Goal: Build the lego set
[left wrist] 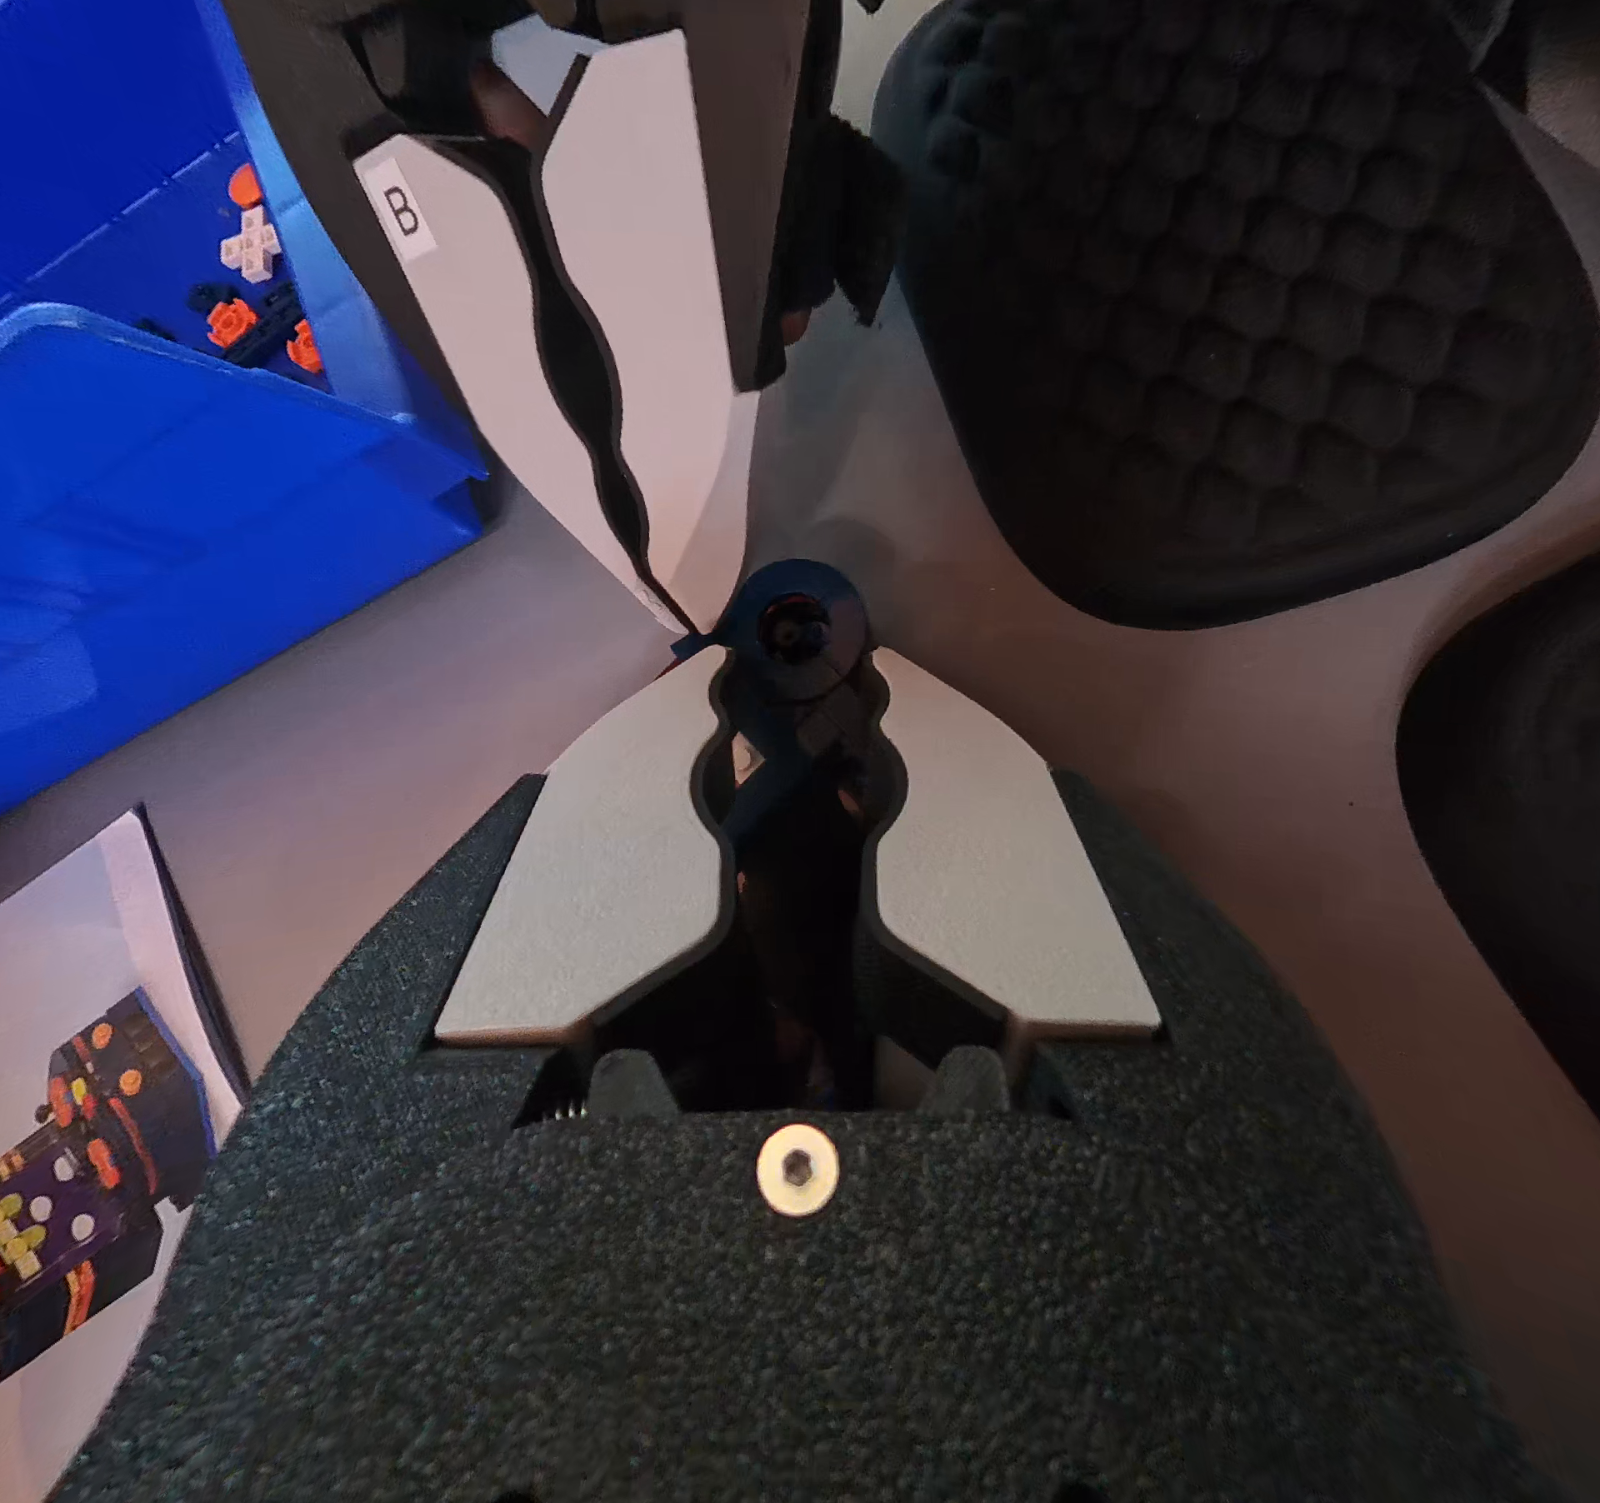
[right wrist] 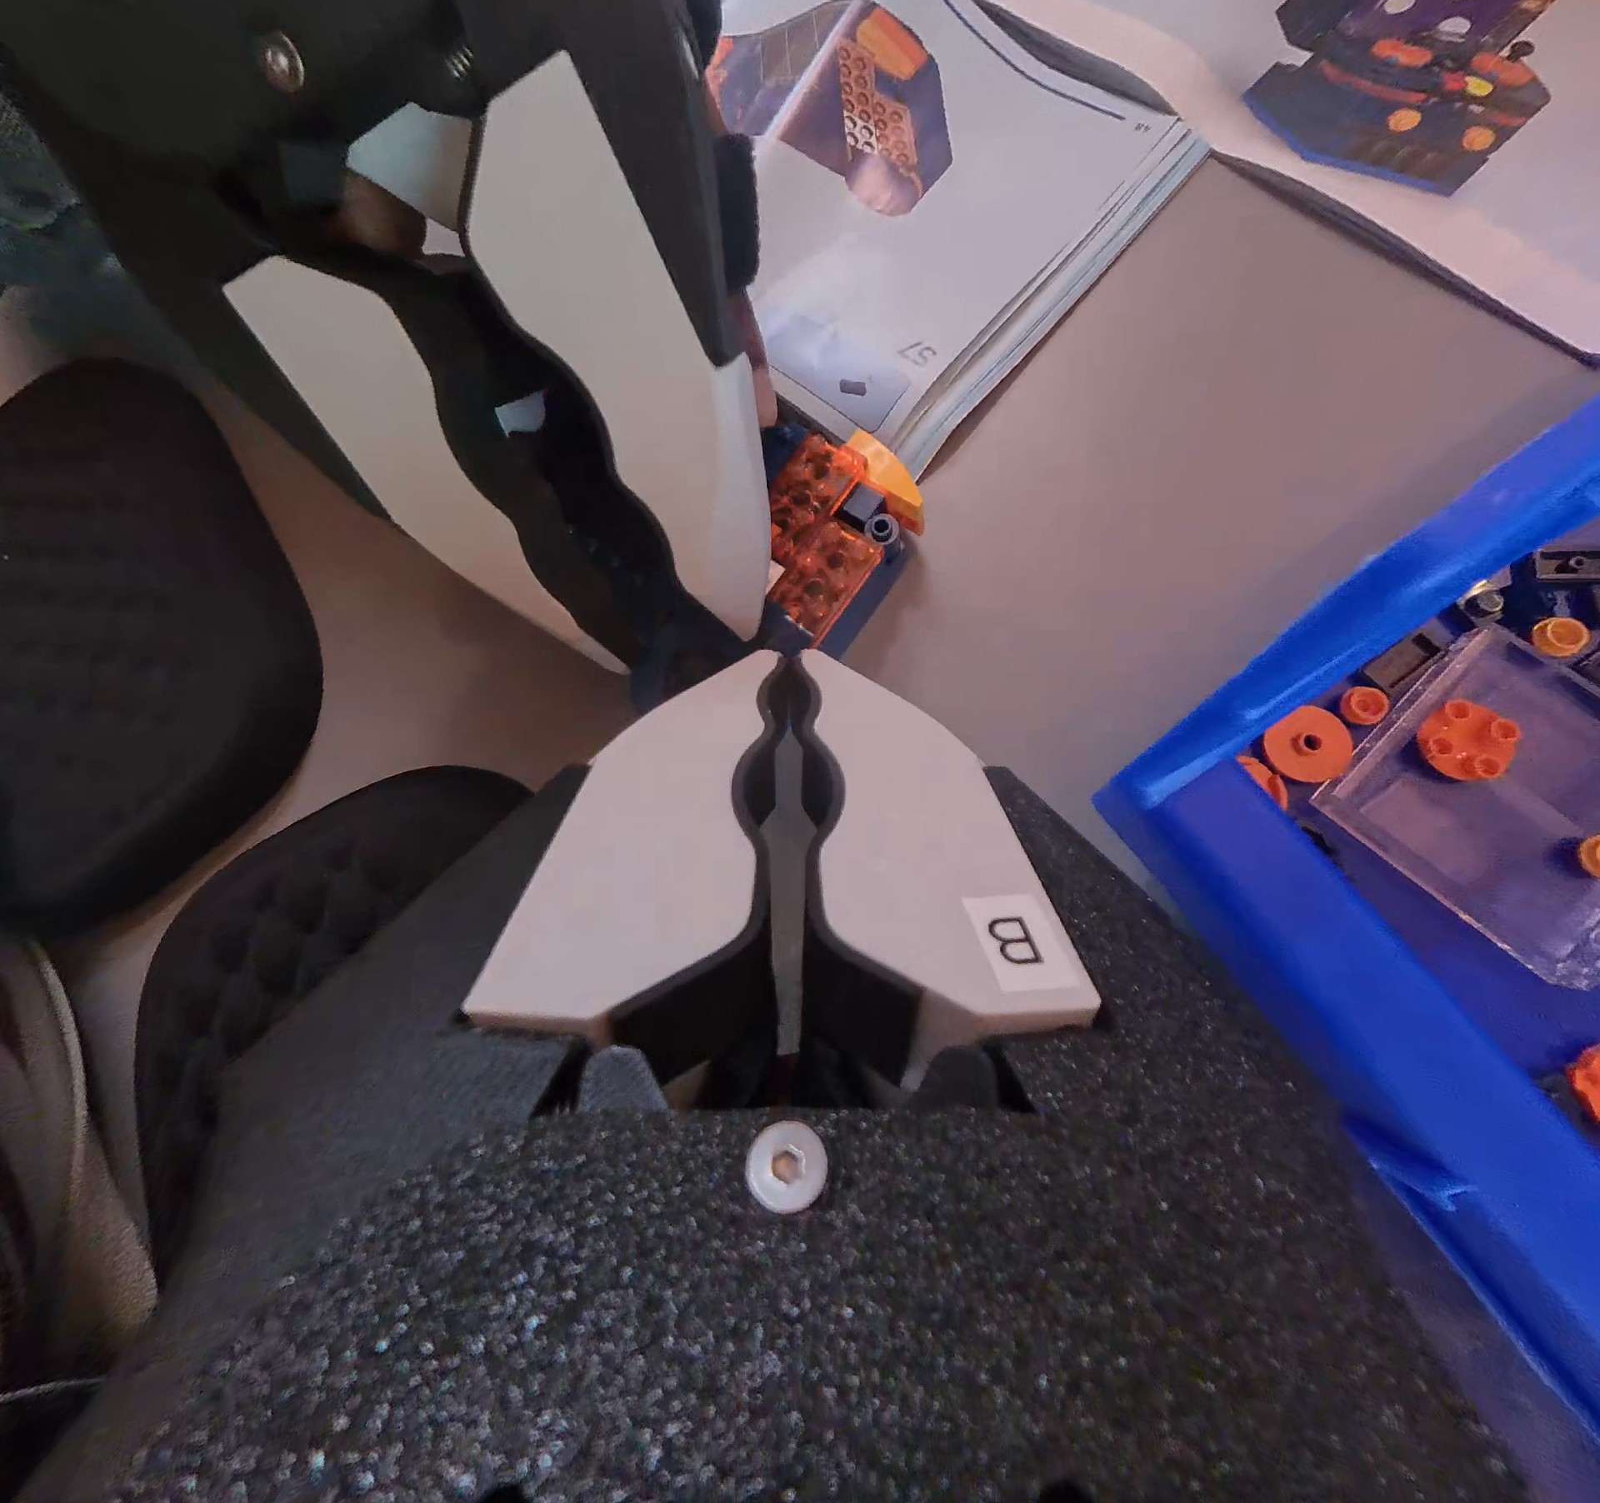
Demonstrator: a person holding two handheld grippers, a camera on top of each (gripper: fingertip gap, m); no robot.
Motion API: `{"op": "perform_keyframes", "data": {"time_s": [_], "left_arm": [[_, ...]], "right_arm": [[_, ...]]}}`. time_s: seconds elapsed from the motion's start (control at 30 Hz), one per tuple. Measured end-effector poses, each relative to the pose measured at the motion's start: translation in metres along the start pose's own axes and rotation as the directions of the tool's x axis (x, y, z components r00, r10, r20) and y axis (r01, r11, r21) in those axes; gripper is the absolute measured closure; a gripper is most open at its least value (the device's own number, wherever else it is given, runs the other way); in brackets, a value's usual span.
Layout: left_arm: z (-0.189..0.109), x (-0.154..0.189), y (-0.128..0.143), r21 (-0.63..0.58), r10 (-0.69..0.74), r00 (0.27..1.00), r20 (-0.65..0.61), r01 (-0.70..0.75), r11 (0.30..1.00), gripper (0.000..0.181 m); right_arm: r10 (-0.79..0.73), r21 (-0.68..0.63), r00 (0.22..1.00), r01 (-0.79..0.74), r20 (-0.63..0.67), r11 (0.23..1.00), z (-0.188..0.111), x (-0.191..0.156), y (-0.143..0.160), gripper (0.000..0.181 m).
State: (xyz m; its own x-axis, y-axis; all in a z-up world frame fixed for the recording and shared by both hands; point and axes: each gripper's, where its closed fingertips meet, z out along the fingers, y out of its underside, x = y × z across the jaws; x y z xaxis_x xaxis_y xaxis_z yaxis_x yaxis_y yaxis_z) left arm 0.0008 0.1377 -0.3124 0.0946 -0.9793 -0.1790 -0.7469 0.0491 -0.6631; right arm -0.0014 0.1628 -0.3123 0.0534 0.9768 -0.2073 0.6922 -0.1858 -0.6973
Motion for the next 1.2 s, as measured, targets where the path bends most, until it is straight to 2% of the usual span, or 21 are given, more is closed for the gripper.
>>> {"op": "perform_keyframes", "data": {"time_s": [0.47, 0.63, 0.7, 0.77, 1.0, 1.1, 1.2], "left_arm": [[0.001, -0.001, -0.001, 0.048, -0.017, 1.000, 0.013, 0.016, 0.999, 0.155], [0.001, -0.002, -0.001, 0.045, -0.004, 1.000, 0.022, 0.003, 0.999, 0.155], [0.002, 0.001, -0.002, 0.056, 0.010, 1.000, 0.015, -0.010, 0.998, 0.162], [0.005, 0.004, -0.003, 0.059, 0.010, 1.000, 0.006, -0.010, 0.998, 0.169], [0.002, 0.003, 0.001, 0.067, -0.014, 1.000, 0.008, 0.014, 0.998, 0.168], [-0.012, 0.002, 0.004, 0.086, -0.062, 0.998, 0.015, 0.061, 0.994, 0.146], [-0.028, -0.013, 0.022, 0.063, -0.205, 0.973, 0.106, 0.199, 0.978, 0.113]], "right_arm": [[-0.008, 0.033, 1.000, 0.009, -0.029, 0.999, 0.002, 0.004, -0.006, 0.181], [-0.111, -0.055, 0.990, 0.107, -0.084, 0.993, 0.002, 0.004, -0.006, 0.181], [-0.127, -0.092, 0.987, 0.118, -0.096, 0.989, 0.002, 0.004, -0.006, 0.181], [-0.141, -0.139, 0.986, 0.128, -0.090, 0.982, 0.004, 0.004, -0.005, 0.181], [-0.183, -0.229, 0.981, 0.162, -0.070, 0.960, 0.010, 0.003, -0.011, 0.181], [-0.198, -0.240, 0.977, 0.174, -0.078, 0.955, 0.011, 0.004, -0.014, 0.181], [-0.203, -0.236, 0.976, 0.180, -0.081, 0.955, 0.012, 0.004, -0.016, 0.181]]}}
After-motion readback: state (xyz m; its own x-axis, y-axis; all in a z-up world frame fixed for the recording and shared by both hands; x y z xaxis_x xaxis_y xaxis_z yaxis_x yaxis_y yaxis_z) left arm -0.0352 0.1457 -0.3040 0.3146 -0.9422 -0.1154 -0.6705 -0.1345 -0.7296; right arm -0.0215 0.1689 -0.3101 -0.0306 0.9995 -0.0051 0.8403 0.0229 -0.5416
